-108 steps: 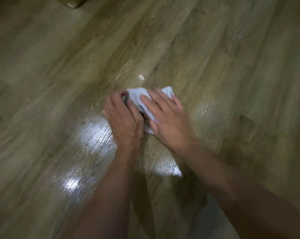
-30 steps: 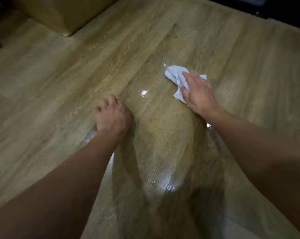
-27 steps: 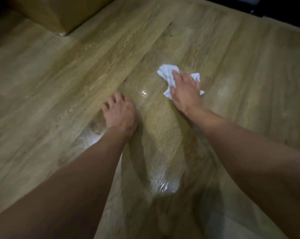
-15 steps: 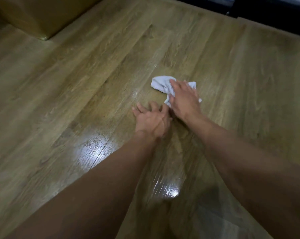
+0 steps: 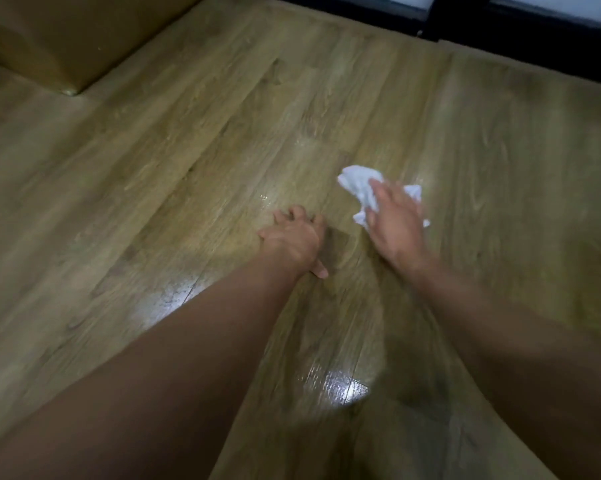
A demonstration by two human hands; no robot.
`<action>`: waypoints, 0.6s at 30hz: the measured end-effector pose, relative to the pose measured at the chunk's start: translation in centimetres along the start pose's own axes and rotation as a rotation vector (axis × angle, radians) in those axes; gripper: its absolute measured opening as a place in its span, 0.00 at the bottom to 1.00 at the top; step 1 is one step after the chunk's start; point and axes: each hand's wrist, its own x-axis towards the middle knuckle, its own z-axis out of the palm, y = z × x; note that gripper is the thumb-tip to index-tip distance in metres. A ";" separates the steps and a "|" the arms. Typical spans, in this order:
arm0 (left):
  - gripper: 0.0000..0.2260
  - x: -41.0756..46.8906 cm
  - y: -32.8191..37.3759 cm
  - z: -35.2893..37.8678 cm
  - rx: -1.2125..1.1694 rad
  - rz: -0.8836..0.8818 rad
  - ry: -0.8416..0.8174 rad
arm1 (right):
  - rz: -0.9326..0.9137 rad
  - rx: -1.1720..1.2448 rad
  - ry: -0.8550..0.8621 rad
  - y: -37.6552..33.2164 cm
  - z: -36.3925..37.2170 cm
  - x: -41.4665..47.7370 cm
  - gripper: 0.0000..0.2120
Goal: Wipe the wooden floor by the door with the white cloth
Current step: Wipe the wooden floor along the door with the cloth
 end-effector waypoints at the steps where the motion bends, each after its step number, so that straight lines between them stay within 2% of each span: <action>1: 0.43 -0.1 0.2 0.1 0.008 0.065 0.030 | -0.086 0.006 -0.011 0.0 0.1 -1.9 0.23; 4: 0.40 -0.5 0.5 -0.3 0.031 0.166 0.021 | -0.324 0.039 -0.067 2.7 -2.0 -8.3 0.21; 6: 0.46 -0.7 1.0 -0.2 0.074 0.157 -0.018 | -0.340 0.057 -0.094 6.2 -3.9 -10.5 0.21; 9: 0.62 -0.8 1.8 0.7 0.209 0.068 -0.077 | -0.056 0.062 0.037 9.7 -5.3 -8.7 0.25; 11: 0.64 -0.6 2.1 0.9 0.229 0.045 -0.102 | 0.140 0.034 0.055 8.8 -4.9 -6.1 0.30; 12: 0.64 -0.5 2.3 0.9 0.214 0.041 -0.111 | 0.170 0.020 0.030 7.6 -4.6 -5.4 0.33; 14: 0.64 -0.6 2.5 0.7 0.186 0.038 -0.111 | 0.040 0.021 -0.063 5.5 -3.9 -6.2 0.32; 16: 0.63 -0.9 2.7 0.8 0.175 0.026 -0.102 | -0.188 0.004 -0.131 5.3 -3.6 -10.0 0.25; 18: 0.60 -1.1 3.4 0.9 0.212 0.082 -0.080 | -0.285 0.018 -0.107 7.3 -4.6 -13.9 0.23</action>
